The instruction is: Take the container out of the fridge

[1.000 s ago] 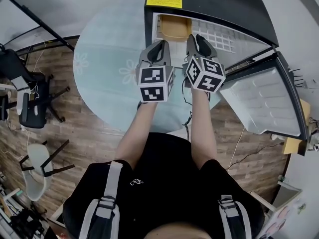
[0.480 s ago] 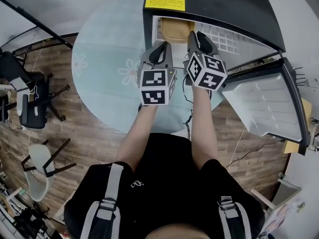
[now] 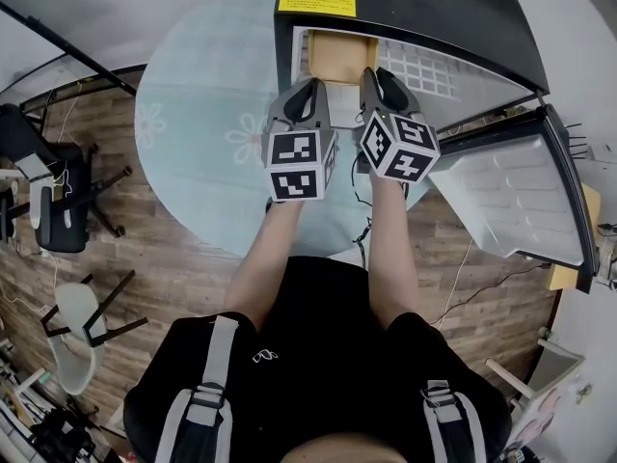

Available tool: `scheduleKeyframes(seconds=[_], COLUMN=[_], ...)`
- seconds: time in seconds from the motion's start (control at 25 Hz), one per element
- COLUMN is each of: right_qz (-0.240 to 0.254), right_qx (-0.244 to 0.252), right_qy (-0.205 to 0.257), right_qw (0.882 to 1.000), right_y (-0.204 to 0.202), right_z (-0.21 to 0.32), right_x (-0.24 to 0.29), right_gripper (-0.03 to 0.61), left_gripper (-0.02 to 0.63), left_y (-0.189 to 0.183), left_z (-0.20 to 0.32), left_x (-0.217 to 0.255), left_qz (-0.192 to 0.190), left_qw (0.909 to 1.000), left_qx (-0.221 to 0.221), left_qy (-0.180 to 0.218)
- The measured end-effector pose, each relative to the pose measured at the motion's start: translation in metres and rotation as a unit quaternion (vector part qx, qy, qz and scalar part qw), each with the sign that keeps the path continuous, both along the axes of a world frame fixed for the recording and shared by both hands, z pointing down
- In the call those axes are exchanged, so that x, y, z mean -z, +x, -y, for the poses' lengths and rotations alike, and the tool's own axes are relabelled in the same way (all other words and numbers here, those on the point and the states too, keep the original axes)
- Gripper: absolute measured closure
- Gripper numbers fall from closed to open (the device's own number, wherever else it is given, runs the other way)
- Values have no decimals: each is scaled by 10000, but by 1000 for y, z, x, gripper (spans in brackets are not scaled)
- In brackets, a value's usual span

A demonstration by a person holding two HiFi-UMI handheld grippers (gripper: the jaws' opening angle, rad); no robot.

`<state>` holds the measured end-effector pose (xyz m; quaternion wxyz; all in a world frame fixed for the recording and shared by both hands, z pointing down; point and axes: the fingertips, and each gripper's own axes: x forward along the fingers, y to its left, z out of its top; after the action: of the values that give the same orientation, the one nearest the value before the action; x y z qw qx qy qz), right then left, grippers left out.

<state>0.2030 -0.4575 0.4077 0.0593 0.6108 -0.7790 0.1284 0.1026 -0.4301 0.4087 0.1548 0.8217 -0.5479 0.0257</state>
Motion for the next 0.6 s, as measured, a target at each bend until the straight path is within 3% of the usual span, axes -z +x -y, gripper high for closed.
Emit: scheduleKeyframes(seconds=[0.28, 0.36, 0.44, 0.6], right_qz=[42, -8, -20, 117], right_qx=[19, -4, -89, -161], right_qy=[-149, -277, -358, -378], right_qw=[9999, 9996, 9993, 9991], right_y=[-2, -3, -1, 0], right_z=[-8, -9, -10, -12], right_x=[-11, -19, -25, -26], right_gripper=[483, 499, 554, 558], left_gripper=[588, 588, 588, 588], left_y=[-2, -2, -3, -8], left_z=[-3, -3, -2, -1], left_x=[-3, -4, -5, -5], left_qz=[35, 49, 64, 83], left_qw=[10000, 10000, 9999, 9999], left_qx=[-17, -11, -3, 31], left_qy=[-62, -79, -81, -90])
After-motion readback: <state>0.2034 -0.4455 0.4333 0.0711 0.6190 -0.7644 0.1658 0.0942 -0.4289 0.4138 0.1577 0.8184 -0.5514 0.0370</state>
